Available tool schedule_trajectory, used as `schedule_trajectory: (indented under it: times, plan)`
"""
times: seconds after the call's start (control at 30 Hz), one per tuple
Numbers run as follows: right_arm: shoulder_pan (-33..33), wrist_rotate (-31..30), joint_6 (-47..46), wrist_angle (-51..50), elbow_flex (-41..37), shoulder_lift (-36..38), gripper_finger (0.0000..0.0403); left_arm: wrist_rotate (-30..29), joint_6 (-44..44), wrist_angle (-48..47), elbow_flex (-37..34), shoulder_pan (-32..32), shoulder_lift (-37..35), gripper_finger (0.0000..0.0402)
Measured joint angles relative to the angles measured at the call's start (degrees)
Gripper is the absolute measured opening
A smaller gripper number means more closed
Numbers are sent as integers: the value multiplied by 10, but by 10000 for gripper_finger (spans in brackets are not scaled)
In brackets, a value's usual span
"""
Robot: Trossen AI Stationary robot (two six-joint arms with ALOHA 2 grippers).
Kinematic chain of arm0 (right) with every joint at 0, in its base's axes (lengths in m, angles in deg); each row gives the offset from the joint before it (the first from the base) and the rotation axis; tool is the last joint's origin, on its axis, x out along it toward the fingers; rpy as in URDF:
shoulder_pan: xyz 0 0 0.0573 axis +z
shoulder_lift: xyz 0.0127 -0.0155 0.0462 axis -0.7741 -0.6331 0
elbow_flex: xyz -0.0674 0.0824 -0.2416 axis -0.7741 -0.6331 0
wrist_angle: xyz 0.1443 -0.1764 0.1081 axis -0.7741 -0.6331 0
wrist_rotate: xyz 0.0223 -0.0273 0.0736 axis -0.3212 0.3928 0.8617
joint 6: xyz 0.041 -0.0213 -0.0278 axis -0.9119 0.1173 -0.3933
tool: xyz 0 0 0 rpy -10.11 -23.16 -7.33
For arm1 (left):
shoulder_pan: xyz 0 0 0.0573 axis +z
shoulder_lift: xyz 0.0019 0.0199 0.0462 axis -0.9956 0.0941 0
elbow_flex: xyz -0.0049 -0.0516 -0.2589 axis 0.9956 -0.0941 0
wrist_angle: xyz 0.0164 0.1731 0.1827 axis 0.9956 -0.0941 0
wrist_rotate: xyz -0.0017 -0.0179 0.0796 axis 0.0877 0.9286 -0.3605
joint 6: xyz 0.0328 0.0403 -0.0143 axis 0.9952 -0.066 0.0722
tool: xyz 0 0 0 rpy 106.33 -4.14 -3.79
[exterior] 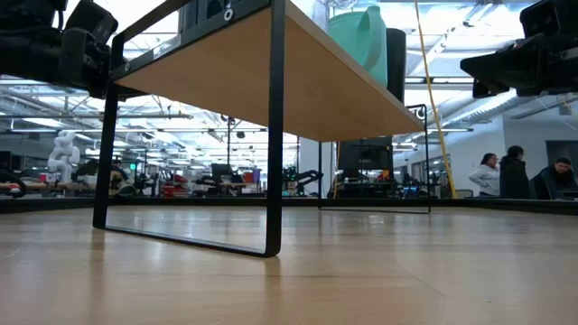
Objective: Stack small to large cups/mugs on shelf
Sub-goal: Return to Home Position
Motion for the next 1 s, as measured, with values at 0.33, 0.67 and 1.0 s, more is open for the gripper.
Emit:
schedule_trajectory:
  times: [0.33, 0.67, 1.0]
  plan:
    - [0, -1, 9, -10, 0, 0, 0, 1, 14, -6, 0, 0, -26, 5]
    - [0, -2, -43, -10, 0, -1, 0, 23, -3, -100, 0, 0, -118, 4]
    - [0, -3, -37, -10, 0, -1, 0, 66, 15, -37, -63, 0, -166, 3]
